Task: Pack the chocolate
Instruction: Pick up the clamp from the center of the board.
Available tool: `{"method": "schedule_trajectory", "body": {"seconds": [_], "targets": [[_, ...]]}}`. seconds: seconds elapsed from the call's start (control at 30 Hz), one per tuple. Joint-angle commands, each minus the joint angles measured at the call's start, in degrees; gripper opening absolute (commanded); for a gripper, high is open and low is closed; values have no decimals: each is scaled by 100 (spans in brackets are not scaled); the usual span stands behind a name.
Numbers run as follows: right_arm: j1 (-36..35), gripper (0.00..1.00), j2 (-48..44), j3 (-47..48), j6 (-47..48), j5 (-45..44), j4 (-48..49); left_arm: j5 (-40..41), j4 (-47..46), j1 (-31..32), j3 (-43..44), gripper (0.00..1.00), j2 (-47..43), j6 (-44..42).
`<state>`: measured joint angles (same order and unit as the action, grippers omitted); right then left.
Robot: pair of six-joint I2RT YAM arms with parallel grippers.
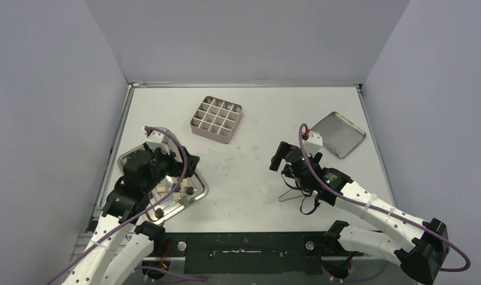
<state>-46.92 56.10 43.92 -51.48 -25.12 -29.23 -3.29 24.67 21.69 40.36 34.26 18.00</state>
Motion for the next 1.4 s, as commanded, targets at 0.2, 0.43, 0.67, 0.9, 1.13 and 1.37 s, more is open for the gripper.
{"method": "schedule_trajectory", "body": {"seconds": [0.2, 0.43, 0.67, 0.9, 1.13, 1.37], "targets": [[-11, 100, 34, 495, -698, -413, -692, 39, -125, 2, 25, 97, -28, -16], [-2, 100, 486, 873, -2676, -730, -2182, 67, -120, 10, 24, 97, -103, -15], [115, 95, 1105, 923, -3980, -351, -3062, 99, -95, 10, 21, 97, -136, -7], [621, 74, 1225, 495, -4525, 103, -3047, 126, -84, 26, 18, 97, -206, -7], [929, 68, 1172, 128, -4873, 316, -2863, 180, -74, 54, 17, 97, -294, 2], [956, 69, 1332, 31, -5232, 474, -2854, 180, -72, 54, 24, 97, -303, 2]]}}
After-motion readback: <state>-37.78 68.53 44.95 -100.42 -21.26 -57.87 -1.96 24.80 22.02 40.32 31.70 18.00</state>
